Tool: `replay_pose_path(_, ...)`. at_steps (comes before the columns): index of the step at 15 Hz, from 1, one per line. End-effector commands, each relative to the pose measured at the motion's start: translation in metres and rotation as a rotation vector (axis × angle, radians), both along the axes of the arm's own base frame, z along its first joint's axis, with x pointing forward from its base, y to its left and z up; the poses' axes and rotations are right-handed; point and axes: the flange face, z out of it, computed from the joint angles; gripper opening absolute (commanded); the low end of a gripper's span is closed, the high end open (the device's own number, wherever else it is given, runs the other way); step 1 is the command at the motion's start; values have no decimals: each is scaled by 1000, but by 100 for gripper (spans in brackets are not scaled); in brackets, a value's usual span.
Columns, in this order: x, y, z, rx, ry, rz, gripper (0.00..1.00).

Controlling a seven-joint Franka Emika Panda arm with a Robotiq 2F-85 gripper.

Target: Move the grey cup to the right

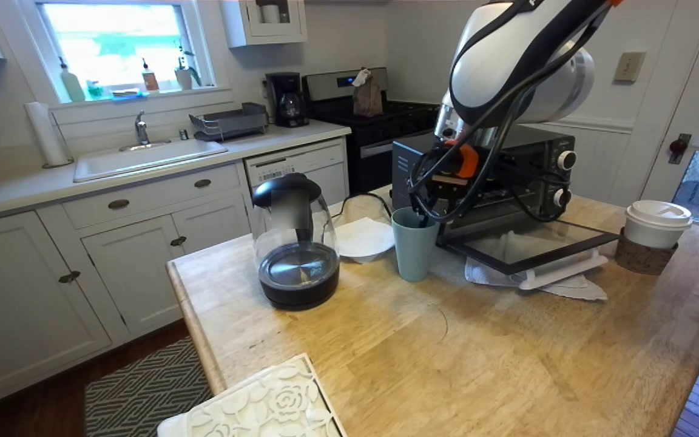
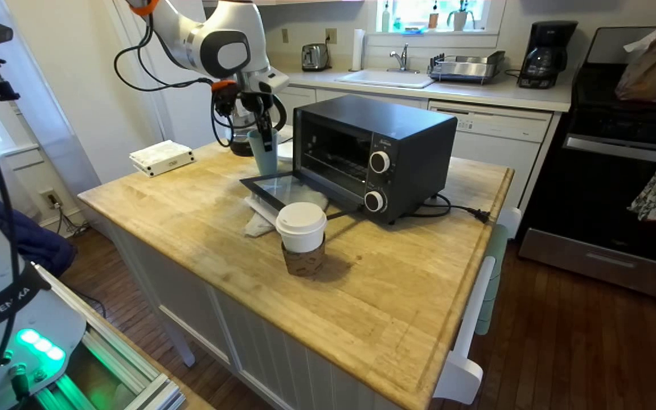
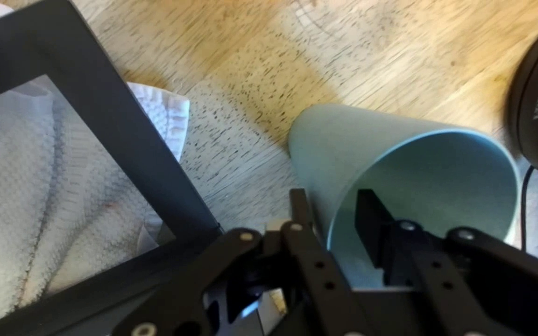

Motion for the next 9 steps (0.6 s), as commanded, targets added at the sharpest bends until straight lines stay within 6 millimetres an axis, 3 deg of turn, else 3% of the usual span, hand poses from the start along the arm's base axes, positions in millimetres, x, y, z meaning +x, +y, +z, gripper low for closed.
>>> replay_pose_path(1,-1,4,3,-25,29,13,3)
replay_pose_path(3,-5,8,6,-35,36,38,0)
replay_pose_path(4,-9,14,17,-10,21,85,0)
replay_pose_path(9,-41,11,112,-81,-236,171,1)
